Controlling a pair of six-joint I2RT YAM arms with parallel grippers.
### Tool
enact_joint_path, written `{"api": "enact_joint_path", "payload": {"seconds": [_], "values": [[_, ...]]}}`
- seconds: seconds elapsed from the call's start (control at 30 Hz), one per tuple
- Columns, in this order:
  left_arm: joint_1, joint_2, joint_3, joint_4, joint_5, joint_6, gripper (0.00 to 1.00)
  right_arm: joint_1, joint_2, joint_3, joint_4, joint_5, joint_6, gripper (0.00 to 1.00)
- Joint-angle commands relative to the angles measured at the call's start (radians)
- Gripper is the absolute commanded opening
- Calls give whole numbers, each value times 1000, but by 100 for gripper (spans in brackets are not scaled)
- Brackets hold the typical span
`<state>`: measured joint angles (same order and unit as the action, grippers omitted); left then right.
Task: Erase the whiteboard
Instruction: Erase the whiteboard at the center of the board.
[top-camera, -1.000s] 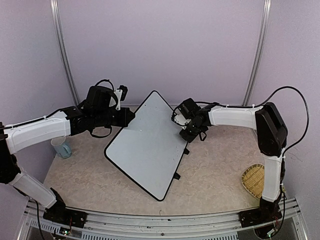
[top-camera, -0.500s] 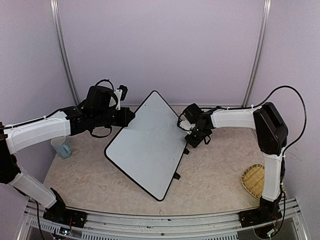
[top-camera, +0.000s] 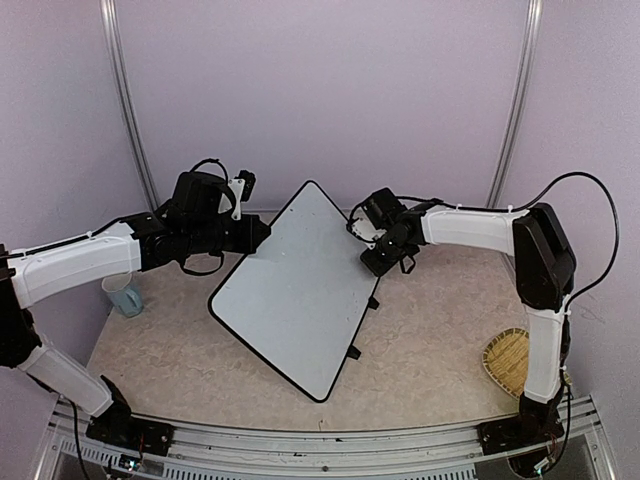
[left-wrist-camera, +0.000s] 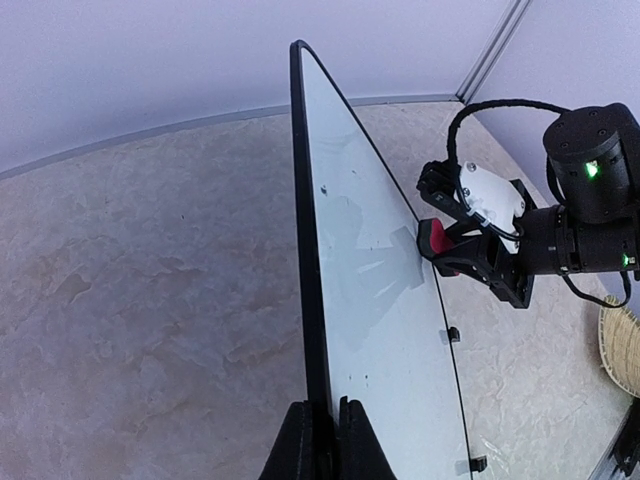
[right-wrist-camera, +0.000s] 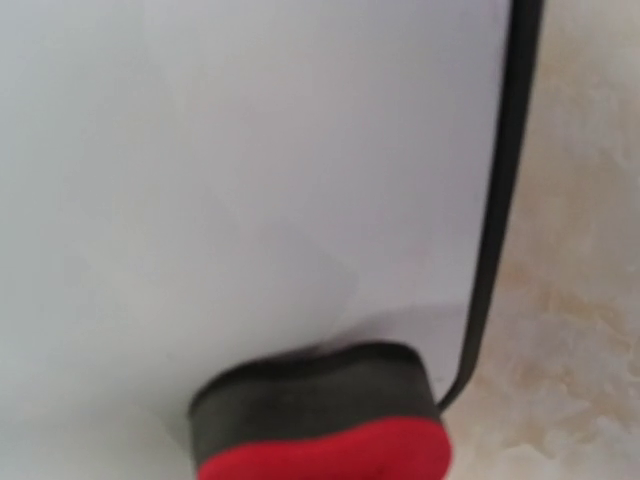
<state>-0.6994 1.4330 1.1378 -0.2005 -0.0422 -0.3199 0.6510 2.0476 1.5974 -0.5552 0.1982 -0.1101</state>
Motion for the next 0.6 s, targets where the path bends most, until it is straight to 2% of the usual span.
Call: {"api": "enact_joint_path", "payload": {"seconds": [0.0, 0.23, 0.43, 0.57], "values": [[-26, 13, -21, -91, 73, 64, 1, 13, -4, 9, 28, -35, 23, 21], [-26, 19, -10, -89, 72, 61, 12, 14, -58, -65, 44, -8, 40, 21], [-28, 17, -3, -89, 69, 58, 16, 18, -92, -119, 21, -84, 29, 21], [-29, 17, -3, -89, 67, 56, 19, 54, -125, -149, 15, -65, 28, 21]]}}
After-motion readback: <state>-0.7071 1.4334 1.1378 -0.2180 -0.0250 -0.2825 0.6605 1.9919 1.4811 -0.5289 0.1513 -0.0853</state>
